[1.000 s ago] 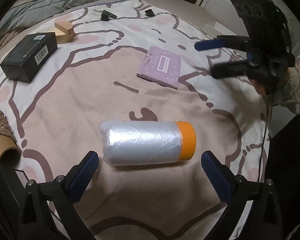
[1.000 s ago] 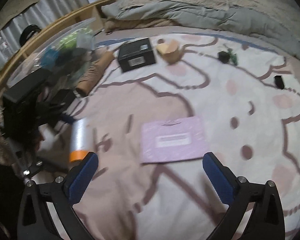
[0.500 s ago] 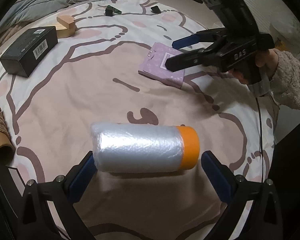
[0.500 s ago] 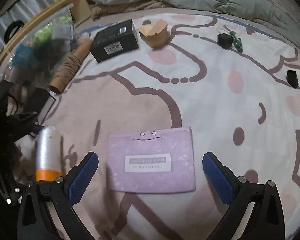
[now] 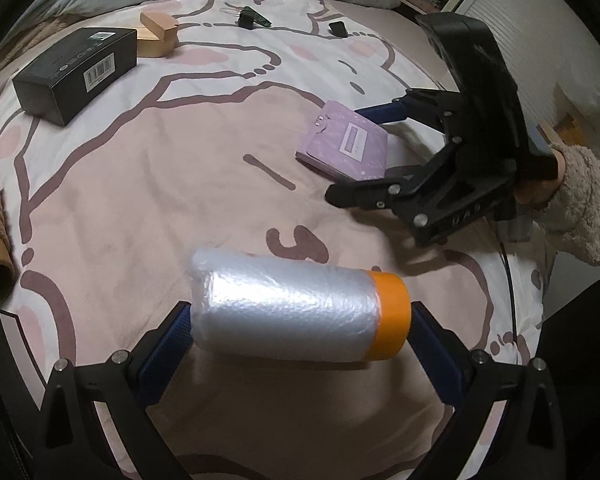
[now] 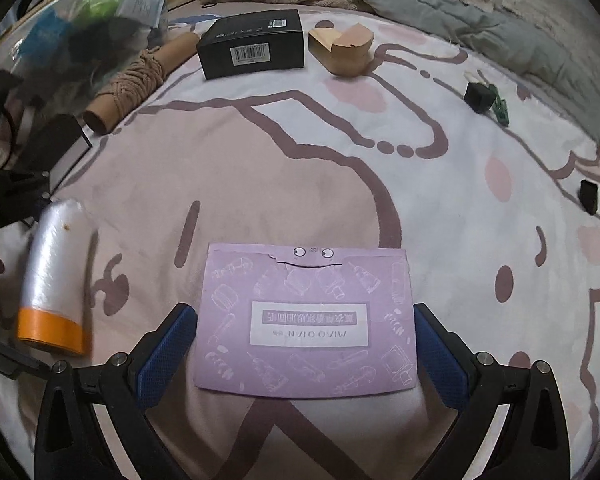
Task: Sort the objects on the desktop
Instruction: 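Grasp the lilac card envelope with the right gripper while left holds the roll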
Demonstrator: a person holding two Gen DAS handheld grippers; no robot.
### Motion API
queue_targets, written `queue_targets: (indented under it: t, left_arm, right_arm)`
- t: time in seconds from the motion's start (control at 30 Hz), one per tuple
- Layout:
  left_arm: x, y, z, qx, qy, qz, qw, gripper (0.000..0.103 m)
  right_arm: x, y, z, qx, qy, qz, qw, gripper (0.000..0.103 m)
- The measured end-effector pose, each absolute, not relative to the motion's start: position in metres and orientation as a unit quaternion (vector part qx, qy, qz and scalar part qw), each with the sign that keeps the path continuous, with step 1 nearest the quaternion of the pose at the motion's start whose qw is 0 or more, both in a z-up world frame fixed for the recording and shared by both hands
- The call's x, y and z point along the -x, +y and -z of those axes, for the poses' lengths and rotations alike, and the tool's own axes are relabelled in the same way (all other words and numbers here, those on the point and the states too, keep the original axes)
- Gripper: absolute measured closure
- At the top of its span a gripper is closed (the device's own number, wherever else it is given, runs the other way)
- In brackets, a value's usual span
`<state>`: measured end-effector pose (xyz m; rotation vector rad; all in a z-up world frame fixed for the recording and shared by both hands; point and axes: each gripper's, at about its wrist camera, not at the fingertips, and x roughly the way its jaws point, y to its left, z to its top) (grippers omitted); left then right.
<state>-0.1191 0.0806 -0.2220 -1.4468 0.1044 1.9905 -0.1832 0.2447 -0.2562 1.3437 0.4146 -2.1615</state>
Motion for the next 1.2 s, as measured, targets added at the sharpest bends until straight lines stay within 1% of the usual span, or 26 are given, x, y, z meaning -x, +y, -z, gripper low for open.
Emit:
queue_targets:
  t: [0.23, 0.53, 0.6, 0.67, 0.73, 0.8, 0.87, 0.9, 0.93, 1.2]
  left_arm:
    - [0.122, 0.084, 0.225, 0.553, 0.04, -0.766, 0.326, 0.0]
    - [0.121, 0.083, 0.224, 0.557, 0.039, -0.766, 0.319, 0.002]
    - [0.122, 0.081, 0.223, 0.558, 0.036, -0.767, 0.315, 0.007]
    - [0.122, 0.078, 0.222, 0.558, 0.032, -0.769, 0.311, 0.008]
    - [0.123, 0.075, 0.221, 0.557, 0.029, -0.77, 0.309, 0.014]
    - [0.124, 0.073, 0.22, 0.557, 0.025, -0.771, 0.308, 0.016]
    - [0.124, 0.072, 0.218, 0.553, 0.029, -0.775, 0.305, 0.017]
    - [0.123, 0.071, 0.216, 0.549, 0.033, -0.778, 0.303, 0.017]
    - [0.123, 0.071, 0.215, 0.546, 0.036, -0.781, 0.301, 0.017]
    - [0.132, 0.068, 0.195, 0.521, 0.039, -0.805, 0.282, 0.017]
  right_arm:
    - [0.179, 0.249, 0.257, -0.478, 0.152, 0.818, 0.281, 0.0]
    - [0.179, 0.244, 0.258, -0.482, 0.154, 0.817, 0.277, 0.0]
    - [0.18, 0.243, 0.258, -0.489, 0.153, 0.815, 0.269, 0.0]
    - [0.18, 0.243, 0.258, -0.498, 0.149, 0.813, 0.263, 0.0]
    - [0.181, 0.245, 0.257, -0.502, 0.144, 0.812, 0.261, 0.0]
    - [0.18, 0.247, 0.255, -0.502, 0.14, 0.813, 0.26, 0.0]
    - [0.178, 0.248, 0.254, -0.5, 0.138, 0.814, 0.26, 0.0]
    - [0.177, 0.249, 0.253, -0.498, 0.138, 0.815, 0.26, 0.002]
    - [0.176, 0.249, 0.252, -0.497, 0.139, 0.816, 0.261, 0.008]
    - [0.168, 0.249, 0.239, -0.49, 0.129, 0.819, 0.27, 0.008]
